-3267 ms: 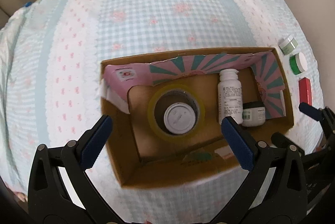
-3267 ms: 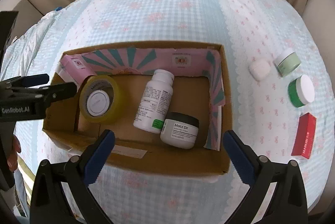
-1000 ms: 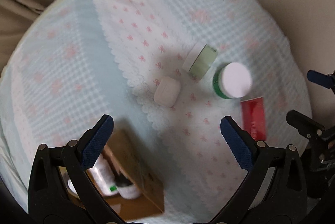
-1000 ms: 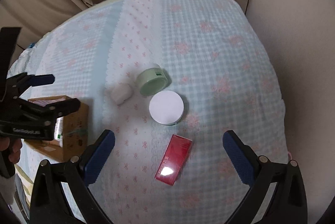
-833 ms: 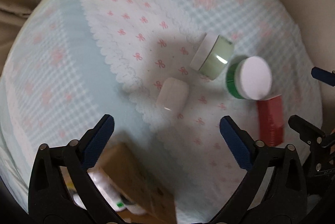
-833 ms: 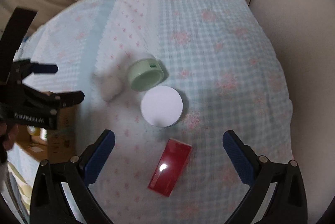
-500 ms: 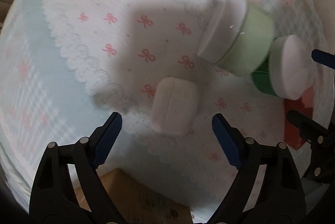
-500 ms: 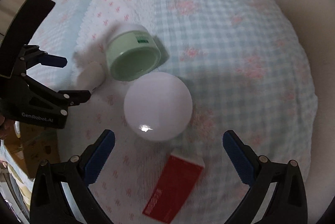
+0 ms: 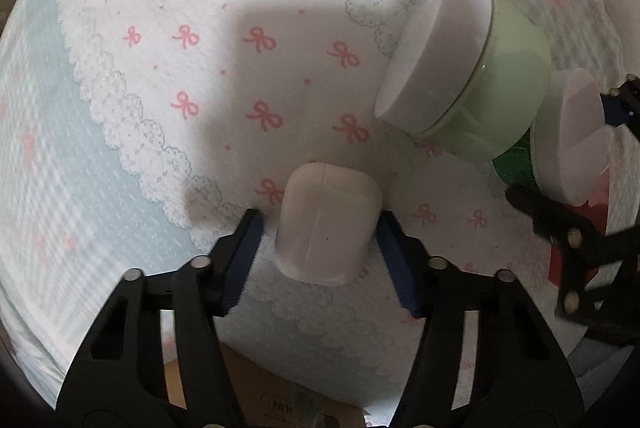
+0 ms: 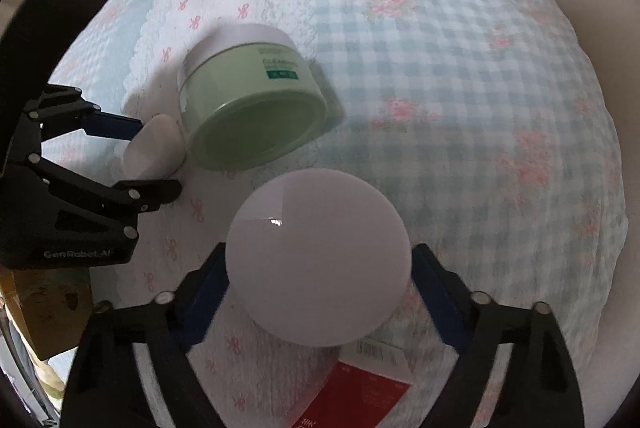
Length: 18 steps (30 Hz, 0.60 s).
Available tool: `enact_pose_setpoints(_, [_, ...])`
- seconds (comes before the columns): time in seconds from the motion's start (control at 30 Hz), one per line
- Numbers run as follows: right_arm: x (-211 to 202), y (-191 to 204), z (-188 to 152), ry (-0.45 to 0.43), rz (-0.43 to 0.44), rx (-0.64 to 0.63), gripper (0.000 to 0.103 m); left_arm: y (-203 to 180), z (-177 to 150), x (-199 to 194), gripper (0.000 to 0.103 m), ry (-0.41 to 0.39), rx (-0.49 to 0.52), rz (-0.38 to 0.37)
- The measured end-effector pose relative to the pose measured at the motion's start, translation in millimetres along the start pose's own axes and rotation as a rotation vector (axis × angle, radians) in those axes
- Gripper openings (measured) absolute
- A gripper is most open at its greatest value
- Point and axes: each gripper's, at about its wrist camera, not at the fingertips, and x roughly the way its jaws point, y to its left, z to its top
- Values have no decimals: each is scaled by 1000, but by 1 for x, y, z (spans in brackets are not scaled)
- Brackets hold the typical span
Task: Organize rigid objects
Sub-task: 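Grasp the white earbud case with the left tool while the right tool grasps the white-lidded jar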
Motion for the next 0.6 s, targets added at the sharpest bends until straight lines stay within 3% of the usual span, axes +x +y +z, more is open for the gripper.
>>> enact_pose_setpoints(0.03, [3, 3, 1, 4, 2, -1, 68, 0, 0, -2, 44, -6, 1, -4])
enact_pose_setpoints(0.33, [5, 5, -1, 16, 13, 21, 67, -3, -8, -11, 44, -45, -27, 22])
enact_pose_setpoints(0.6, [-21, -14, 0, -30, 30, 78, 67, 3, -19, -67, 44, -115, -96, 3])
